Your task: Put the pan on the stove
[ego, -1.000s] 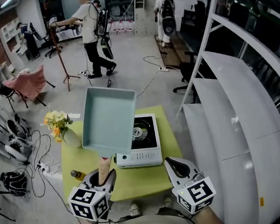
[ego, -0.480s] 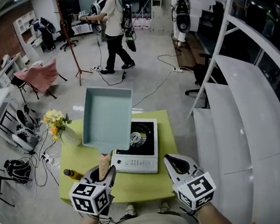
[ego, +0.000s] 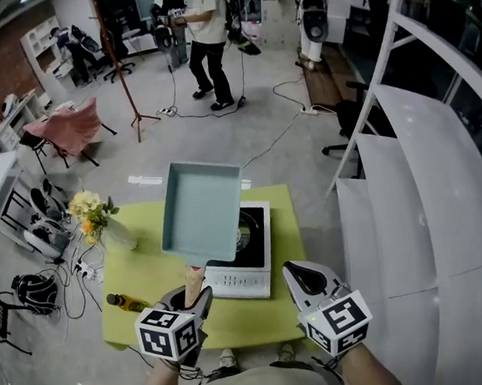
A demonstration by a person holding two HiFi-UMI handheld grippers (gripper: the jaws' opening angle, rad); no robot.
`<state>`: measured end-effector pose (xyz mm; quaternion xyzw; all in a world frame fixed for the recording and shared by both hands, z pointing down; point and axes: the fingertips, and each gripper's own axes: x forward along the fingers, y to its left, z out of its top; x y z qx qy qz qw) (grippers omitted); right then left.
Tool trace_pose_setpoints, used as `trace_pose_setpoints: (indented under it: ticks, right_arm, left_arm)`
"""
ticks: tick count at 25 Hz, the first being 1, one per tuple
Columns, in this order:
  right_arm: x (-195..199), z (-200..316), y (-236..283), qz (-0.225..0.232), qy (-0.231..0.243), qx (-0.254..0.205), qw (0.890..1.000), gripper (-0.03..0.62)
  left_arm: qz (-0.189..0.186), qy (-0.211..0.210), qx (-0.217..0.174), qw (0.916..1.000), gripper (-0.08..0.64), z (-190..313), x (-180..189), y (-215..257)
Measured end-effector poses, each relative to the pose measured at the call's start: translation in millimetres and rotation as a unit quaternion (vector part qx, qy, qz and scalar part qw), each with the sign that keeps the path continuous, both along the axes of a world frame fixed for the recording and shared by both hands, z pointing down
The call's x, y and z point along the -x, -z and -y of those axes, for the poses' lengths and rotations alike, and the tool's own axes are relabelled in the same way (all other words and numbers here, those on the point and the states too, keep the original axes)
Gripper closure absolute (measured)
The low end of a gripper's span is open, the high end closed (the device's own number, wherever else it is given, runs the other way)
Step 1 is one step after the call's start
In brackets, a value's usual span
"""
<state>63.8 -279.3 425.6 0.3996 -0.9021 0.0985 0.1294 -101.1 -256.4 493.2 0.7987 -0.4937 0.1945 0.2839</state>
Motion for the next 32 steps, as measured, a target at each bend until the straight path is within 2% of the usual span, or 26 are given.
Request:
trace_pose_setpoints:
  ticks: [12,25,32]
  right_arm:
    - [1.2,1.9,-36.7,-0.006,-0.015,0.045,0.999,0.586]
    - [1.7,-6.6,-81.1,-0.025,-0.029,0.092,0.995,0.586]
    - [-0.3,-9.7,-96.8,-0.031,-0.033,0.108,0.993,0.586]
  left_arm:
    - [-0.015,-0.025,0.069,0.9972,0.460,9.5,-13.0,-64.2]
    - [-0.028,-0.040,0.153,0.9869,0.460,7.7,-19.3,-131.0]
    - [-0.032,-0.030,0.190,0.9809,0.460,11.6,-23.2,-155.6]
